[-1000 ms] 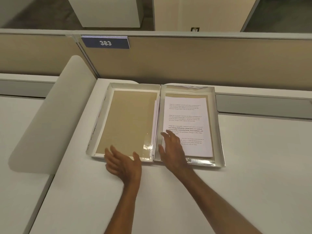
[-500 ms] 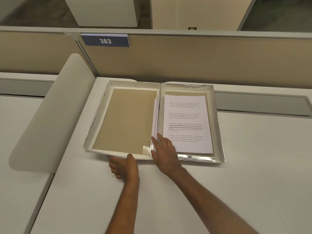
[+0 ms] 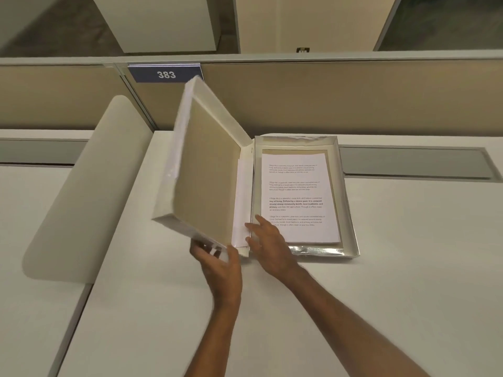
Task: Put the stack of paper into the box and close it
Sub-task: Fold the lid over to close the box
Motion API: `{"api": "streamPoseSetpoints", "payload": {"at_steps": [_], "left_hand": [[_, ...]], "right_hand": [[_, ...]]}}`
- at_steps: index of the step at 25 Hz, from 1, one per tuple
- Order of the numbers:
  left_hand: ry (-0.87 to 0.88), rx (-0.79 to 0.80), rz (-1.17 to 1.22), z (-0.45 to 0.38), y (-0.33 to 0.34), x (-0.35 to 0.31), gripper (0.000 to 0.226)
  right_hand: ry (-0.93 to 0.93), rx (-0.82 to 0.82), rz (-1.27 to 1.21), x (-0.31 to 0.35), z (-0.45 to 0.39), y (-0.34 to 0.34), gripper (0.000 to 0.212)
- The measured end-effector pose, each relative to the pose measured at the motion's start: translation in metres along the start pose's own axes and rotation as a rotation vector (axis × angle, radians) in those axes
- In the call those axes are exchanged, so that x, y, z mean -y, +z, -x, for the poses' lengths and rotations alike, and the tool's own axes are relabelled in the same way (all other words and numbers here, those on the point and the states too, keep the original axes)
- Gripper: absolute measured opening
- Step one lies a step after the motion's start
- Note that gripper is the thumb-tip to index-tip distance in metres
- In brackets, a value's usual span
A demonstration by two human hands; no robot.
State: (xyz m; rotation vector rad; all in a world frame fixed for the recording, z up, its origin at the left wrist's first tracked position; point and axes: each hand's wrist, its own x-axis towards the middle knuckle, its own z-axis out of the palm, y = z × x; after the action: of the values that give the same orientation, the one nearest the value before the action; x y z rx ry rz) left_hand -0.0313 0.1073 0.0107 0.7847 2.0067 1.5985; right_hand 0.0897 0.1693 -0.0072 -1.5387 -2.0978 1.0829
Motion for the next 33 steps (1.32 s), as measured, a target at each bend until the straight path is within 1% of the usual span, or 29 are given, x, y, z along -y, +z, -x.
{"api": "streamPoseSetpoints", "payload": {"at_steps": [2,3,5,7,9,10,11,13,15,17,18,19,20,21,22,23,24,25,26,29,31,33], "left_hand": [[0.067,0.157,-0.132,0.014,0.013,0.000,0.058],[0.078,0.213,-0.201,0.018,0.016,0.000,0.057],[0.132,0.298,-0.299,0.026,0.017,0.001,0.066],[0.247,0.359,-0.392,0.030,0.016,0.004,0.077],[0.373,0.390,-0.512,0.032,0.019,0.003,0.078],[0.406,0.404,-0.559,0.033,0.021,0.003,0.077],[0.417,0.422,-0.592,0.035,0.022,0.003,0.076],[0.421,0.463,-0.618,0.035,0.023,0.008,0.074],[0.428,0.492,-0.599,0.034,0.020,0.013,0.075],[0.383,0.465,-0.591,0.030,0.016,0.017,0.081],[0.308,0.418,-0.600,0.026,0.016,0.018,0.088],[0.183,0.365,-0.599,0.021,0.016,0.019,0.097],[0.012,0.340,-0.570,0.015,0.016,0.019,0.105],[-0.151,0.350,-0.514,0.008,0.013,0.018,0.107],[-0.261,0.380,-0.439,0.001,0.010,0.019,0.101],[-0.323,0.410,-0.347,-0.006,0.006,0.022,0.083],[-0.366,0.442,-0.250,-0.013,0.002,0.023,0.060],[-0.398,0.474,-0.171,-0.017,0.000,0.020,0.043],[-0.401,0.493,-0.129,-0.020,-0.001,0.015,0.038],[-0.400,0.514,-0.042,-0.022,0.003,0.003,0.047],[-0.391,0.527,-0.012,-0.023,0.007,0.000,0.055],[-0.383,0.540,-0.018,-0.025,0.010,0.000,0.056]], "right_hand": [[0.053,-0.099,-0.097,-0.007,0.008,-0.018,0.039],[0.058,-0.140,-0.151,-0.008,0.010,-0.025,0.036],[0.111,-0.235,-0.326,-0.007,0.016,-0.038,0.031],[0.259,-0.334,-0.610,-0.006,0.019,-0.058,0.029],[0.414,-0.425,-0.928,-0.011,0.022,-0.082,0.028],[0.476,-0.472,-1.063,-0.015,0.025,-0.093,0.029],[0.527,-0.515,-1.162,-0.020,0.027,-0.102,0.029],[0.589,-0.557,-1.259,-0.033,0.031,-0.111,0.033],[0.615,-0.525,-1.247,-0.045,0.035,-0.110,0.043],[0.607,-0.483,-1.164,-0.056,0.038,-0.107,0.046],[0.595,-0.460,-1.101,-0.060,0.039,-0.107,0.045],[0.589,-0.439,-1.038,-0.062,0.040,-0.108,0.044],[0.590,-0.422,-0.976,-0.063,0.041,-0.109,0.043],[0.593,-0.404,-0.918,-0.063,0.042,-0.110,0.045],[0.595,-0.384,-0.870,-0.064,0.043,-0.110,0.048],[0.592,-0.367,-0.837,-0.064,0.044,-0.110,0.051],[0.583,-0.355,-0.819,-0.064,0.046,-0.110,0.052],[0.571,-0.351,-0.813,-0.065,0.047,-0.112,0.051],[0.557,-0.350,-0.815,-0.065,0.049,-0.114,0.048],[0.534,-0.351,-0.824,-0.066,0.054,-0.122,0.041],[0.546,-0.342,-0.772,-0.072,0.058,-0.123,0.037],[0.595,-0.341,-0.741,-0.077,0.060,-0.119,0.043]]}}
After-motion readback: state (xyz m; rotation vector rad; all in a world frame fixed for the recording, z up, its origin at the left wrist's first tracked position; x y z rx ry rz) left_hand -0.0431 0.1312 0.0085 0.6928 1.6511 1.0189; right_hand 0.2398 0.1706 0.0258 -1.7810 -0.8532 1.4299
